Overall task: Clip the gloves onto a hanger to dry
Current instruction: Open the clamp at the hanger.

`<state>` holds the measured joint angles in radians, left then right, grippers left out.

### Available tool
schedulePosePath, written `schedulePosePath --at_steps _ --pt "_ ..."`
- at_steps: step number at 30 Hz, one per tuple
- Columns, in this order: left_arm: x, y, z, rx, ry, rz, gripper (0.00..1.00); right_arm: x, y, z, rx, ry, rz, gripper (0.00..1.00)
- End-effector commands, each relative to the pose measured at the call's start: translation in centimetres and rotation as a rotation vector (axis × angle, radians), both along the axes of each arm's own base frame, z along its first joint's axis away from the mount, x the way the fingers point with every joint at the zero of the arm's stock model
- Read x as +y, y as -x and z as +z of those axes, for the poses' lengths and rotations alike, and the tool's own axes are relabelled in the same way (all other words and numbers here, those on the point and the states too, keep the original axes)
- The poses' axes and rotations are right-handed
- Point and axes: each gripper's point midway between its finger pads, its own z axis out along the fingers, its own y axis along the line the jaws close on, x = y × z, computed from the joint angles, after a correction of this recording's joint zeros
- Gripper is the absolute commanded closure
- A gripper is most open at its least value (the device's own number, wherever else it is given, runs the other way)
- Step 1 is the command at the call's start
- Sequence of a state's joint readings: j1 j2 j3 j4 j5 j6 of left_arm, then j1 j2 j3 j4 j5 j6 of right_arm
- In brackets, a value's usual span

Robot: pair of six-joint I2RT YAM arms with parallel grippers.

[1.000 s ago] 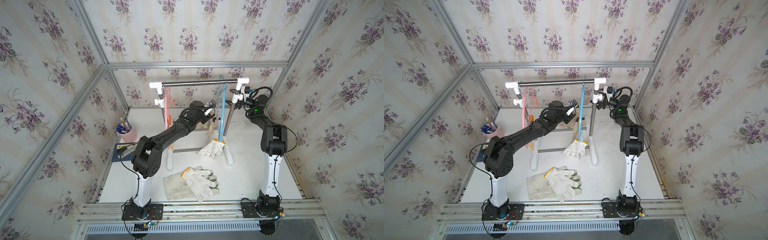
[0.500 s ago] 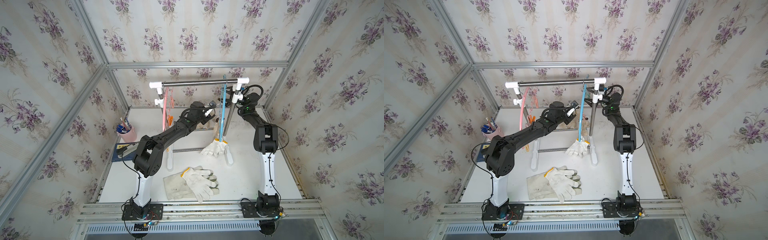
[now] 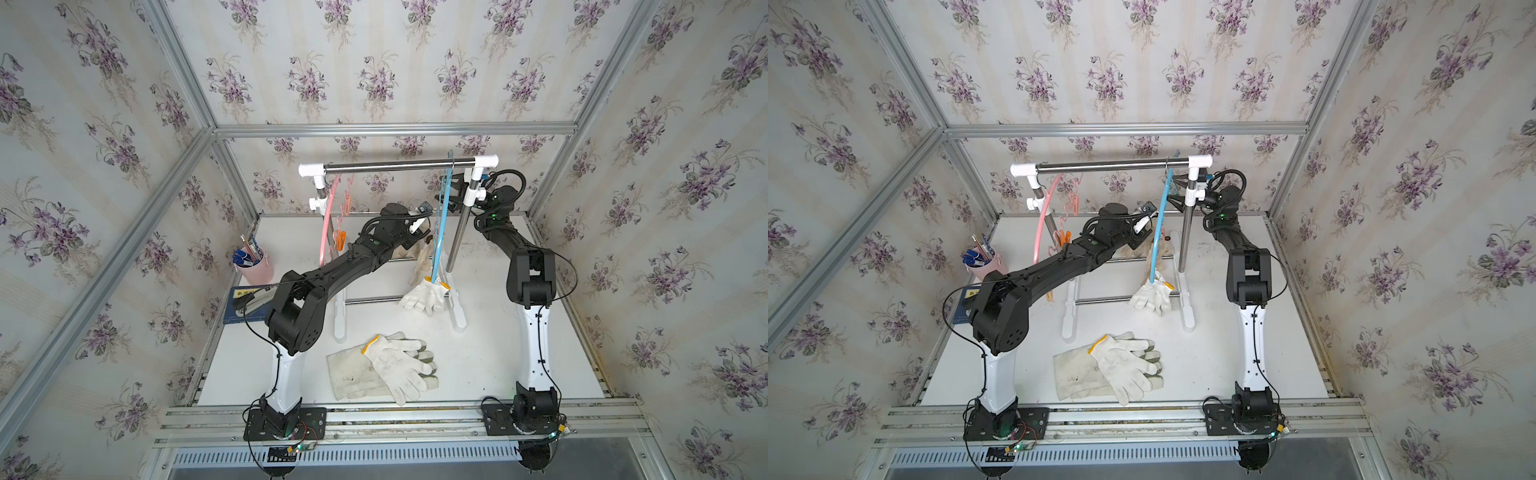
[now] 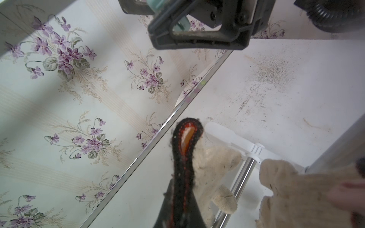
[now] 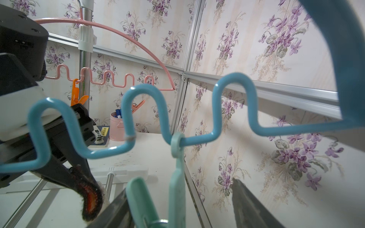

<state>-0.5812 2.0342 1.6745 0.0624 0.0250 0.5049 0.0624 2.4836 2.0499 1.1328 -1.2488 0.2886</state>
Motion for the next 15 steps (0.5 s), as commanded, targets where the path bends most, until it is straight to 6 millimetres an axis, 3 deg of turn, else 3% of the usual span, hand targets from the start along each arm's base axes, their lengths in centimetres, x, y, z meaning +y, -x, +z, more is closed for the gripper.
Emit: schedulePosePath --at_steps 1,15 --pt "-0.29 -0.32 1.39 -0.038 0.037 -0.004 1.0 0.2 1.06 1.27 -0.044 0.002 0.017 0.29" --pt "-0.26 -0.21 1.25 -0.034 0.042 -0.004 1.0 0.22 1.71 2.16 -0.05 0.0 0.017 0.33"
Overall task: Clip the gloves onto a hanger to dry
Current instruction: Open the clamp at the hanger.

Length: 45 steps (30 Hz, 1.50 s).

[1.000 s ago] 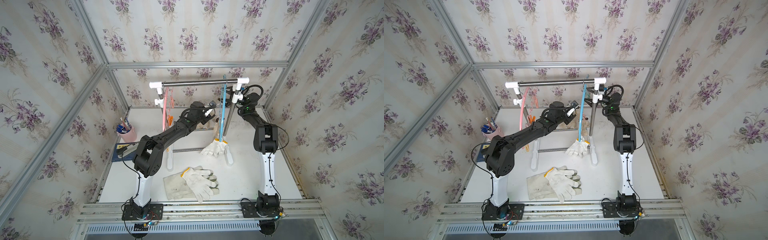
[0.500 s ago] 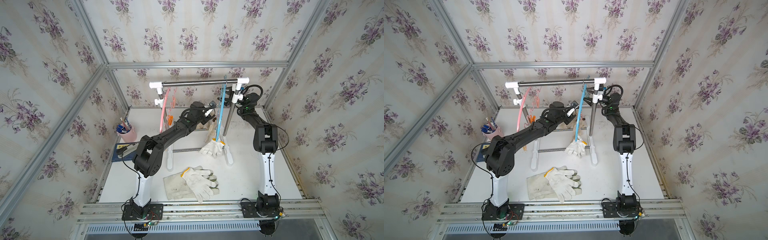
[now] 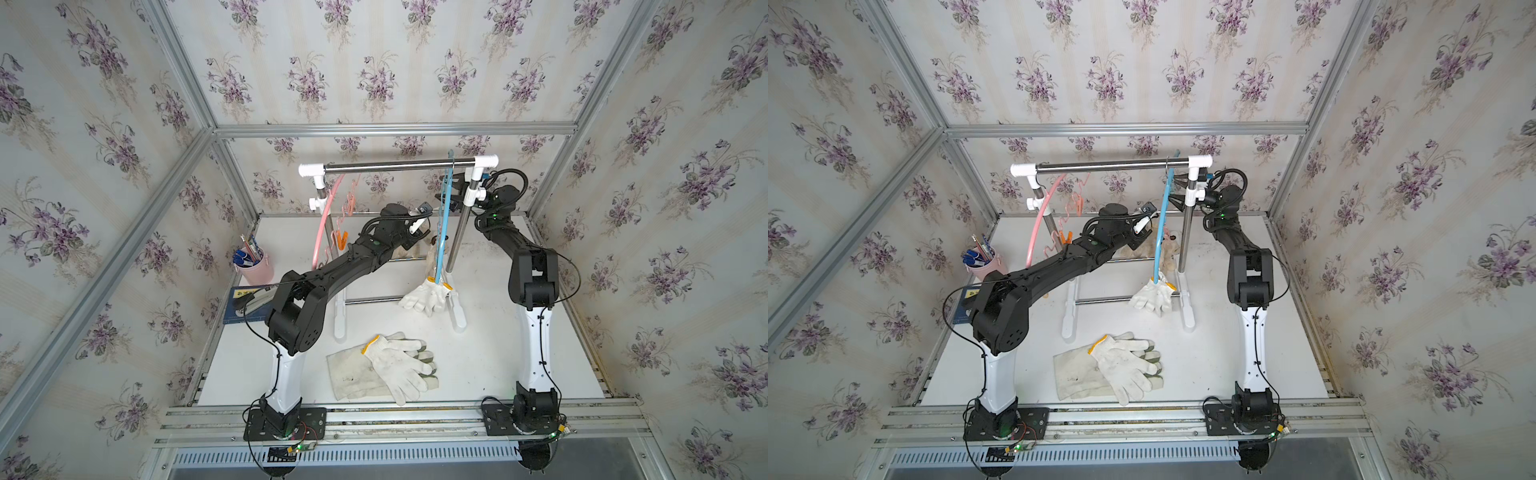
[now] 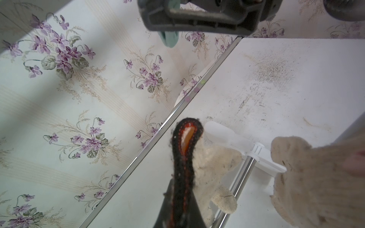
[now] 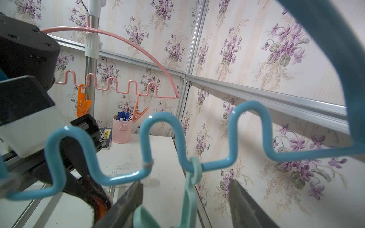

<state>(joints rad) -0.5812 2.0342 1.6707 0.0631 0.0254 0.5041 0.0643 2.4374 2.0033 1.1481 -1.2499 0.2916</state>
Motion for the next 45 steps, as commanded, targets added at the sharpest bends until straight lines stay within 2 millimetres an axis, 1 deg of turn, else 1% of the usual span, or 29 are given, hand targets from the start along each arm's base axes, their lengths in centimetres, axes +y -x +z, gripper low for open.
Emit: schedulePosePath --at_steps 1,13,16,18,20,23,26,30,33,40,45 --pt "-0.3 -0.2 1.3 -0.035 0.04 -0.005 1.0 0.2 0.8 1.0 -0.037 0.001 0.013 0.34" --pt "-0.3 -0.3 1.4 -0.041 0.044 -0.004 1.0 0.4 0.8 1.1 -0.033 -0.003 0.014 0.55" --pt "-0.4 -0.4 1.6 -0.048 0.038 -0.005 1.0 0.4 0.8 1.2 -0.032 -0.004 0.013 0.56" --pt "-0.5 -0.6 1.7 -0.052 0.032 -0.008 1.0 0.4 0.9 1.3 -0.034 -0.003 0.015 0.59" --pt "-0.6 -0.9 1.8 -0.06 0.025 -0.011 1.0 0.5 0.9 1.5 -0.035 -0.005 0.014 0.6" --pt "-0.8 -1.2 2.0 -0.063 0.02 -0.012 1.0 0.5 0.9 1.5 -0.035 -0.005 0.014 0.59" --pt "-1.0 -1.2 1.9 -0.059 0.024 -0.017 1.0 0.4 1.1 1.5 -0.04 0.002 0.02 0.5" --pt "-0.9 -1.1 1.5 -0.046 0.02 -0.017 1.0 0.3 1.3 1.1 -0.053 0.018 0.037 0.46" --pt "-0.8 -0.9 1.3 -0.04 0.017 -0.017 1.0 0.4 1.9 0.2 -0.087 0.053 0.072 0.42" --pt "-0.8 -0.8 1.3 -0.035 0.015 -0.022 1.0 0.3 2.2 -0.6 -0.112 0.077 0.093 0.4" --pt "-0.8 -0.8 1.3 -0.033 0.015 -0.023 1.0 0.0 2.1 -0.5 -0.117 0.083 0.096 0.43"
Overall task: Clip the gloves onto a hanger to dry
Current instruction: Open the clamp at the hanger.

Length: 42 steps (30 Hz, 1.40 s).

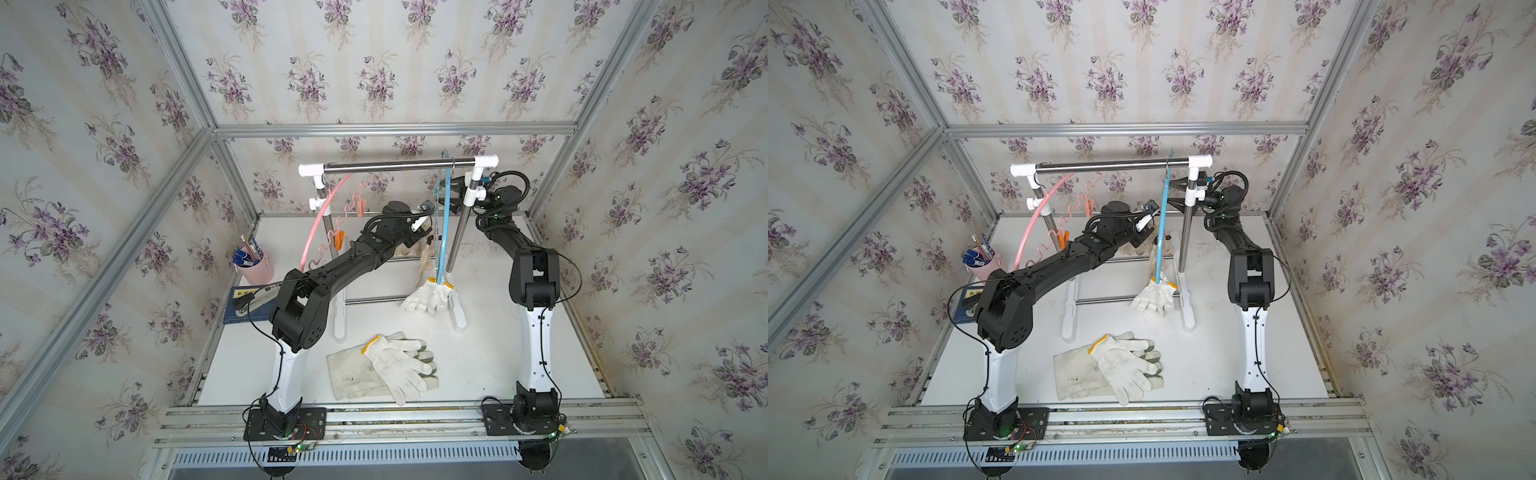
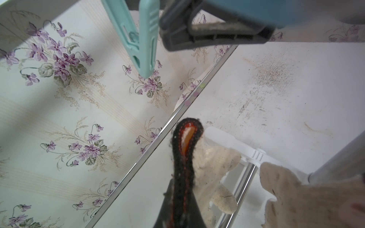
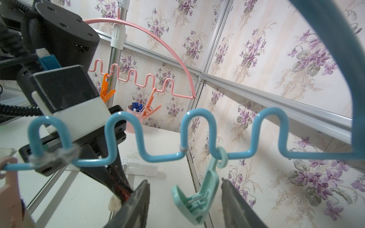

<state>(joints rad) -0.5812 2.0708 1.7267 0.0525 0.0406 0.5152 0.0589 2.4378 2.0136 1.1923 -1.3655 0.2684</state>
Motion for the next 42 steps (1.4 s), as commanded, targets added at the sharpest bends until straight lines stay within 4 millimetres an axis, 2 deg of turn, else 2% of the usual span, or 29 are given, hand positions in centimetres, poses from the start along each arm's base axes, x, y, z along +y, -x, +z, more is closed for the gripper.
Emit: schedulePosePath --at_steps 1,17,25,37,42 --pt "-0.1 -0.1 1.1 -0.024 0.014 -0.005 1.0 -0.1 0.2 -0.1 -0.037 0.012 0.014 0.43" --pt "-0.1 0.2 1.0 -0.011 0.006 -0.007 1.0 1.1 0.3 -0.2 -0.049 0.023 0.047 0.48" --pt "-0.3 0.2 1.0 -0.007 0.003 -0.009 1.0 1.2 0.3 0.0 -0.049 0.023 0.048 0.55" --pt "-0.3 0.2 0.9 -0.006 -0.002 -0.008 1.0 1.4 0.2 0.1 -0.048 0.017 0.045 0.56" --pt "-0.2 0.2 0.9 -0.007 -0.005 -0.007 1.0 1.7 0.1 0.2 -0.049 0.015 0.048 0.6"
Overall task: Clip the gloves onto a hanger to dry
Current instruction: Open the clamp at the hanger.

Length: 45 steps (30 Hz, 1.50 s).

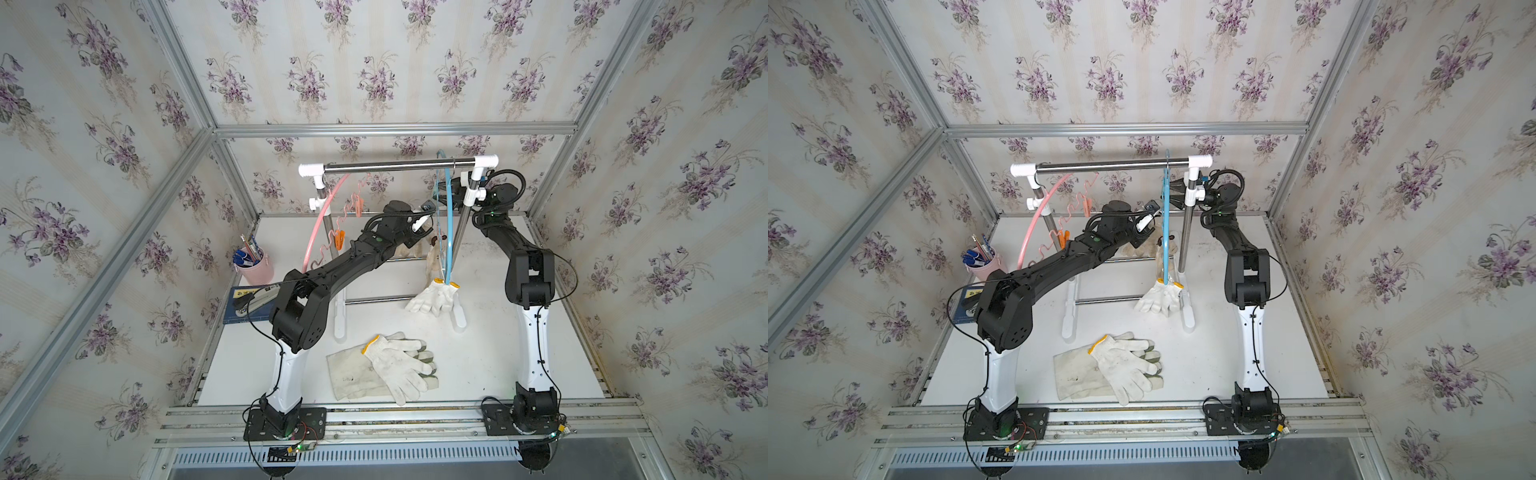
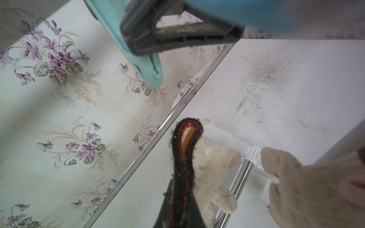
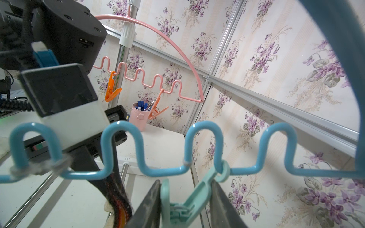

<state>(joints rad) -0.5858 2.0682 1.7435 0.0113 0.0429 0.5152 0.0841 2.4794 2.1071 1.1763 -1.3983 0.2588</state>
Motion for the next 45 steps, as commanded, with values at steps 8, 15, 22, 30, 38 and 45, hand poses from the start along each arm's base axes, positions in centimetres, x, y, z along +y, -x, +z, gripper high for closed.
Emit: schedulePosePath --at_steps 8,15,22,30,38,45 --pt "-0.1 -0.2 0.8 -0.024 0.006 0.0 1.0 0.3 -0.2 -0.3 0.002 -0.004 0.001 0.65" --pt "-0.1 -0.2 0.8 -0.028 0.005 -0.001 1.0 0.4 -0.3 -0.2 0.003 -0.008 -0.003 0.8" --pt "-0.2 -0.6 0.8 -0.032 0.001 0.002 1.0 0.4 -0.4 -0.1 0.011 -0.013 -0.008 0.88" --pt "0.1 -1.9 1.4 -0.046 0.051 0.027 1.0 0.2 -0.4 0.0 0.013 -0.016 -0.013 0.93" --pt "-0.4 -4.1 0.9 -0.017 0.104 0.001 1.0 0.1 -0.2 0.7 0.013 -0.02 -0.017 0.94" --pt "-2.1 -5.2 -0.1 0.011 0.118 -0.045 1.0 0.0 -0.2 1.0 0.011 -0.024 -0.02 0.94"
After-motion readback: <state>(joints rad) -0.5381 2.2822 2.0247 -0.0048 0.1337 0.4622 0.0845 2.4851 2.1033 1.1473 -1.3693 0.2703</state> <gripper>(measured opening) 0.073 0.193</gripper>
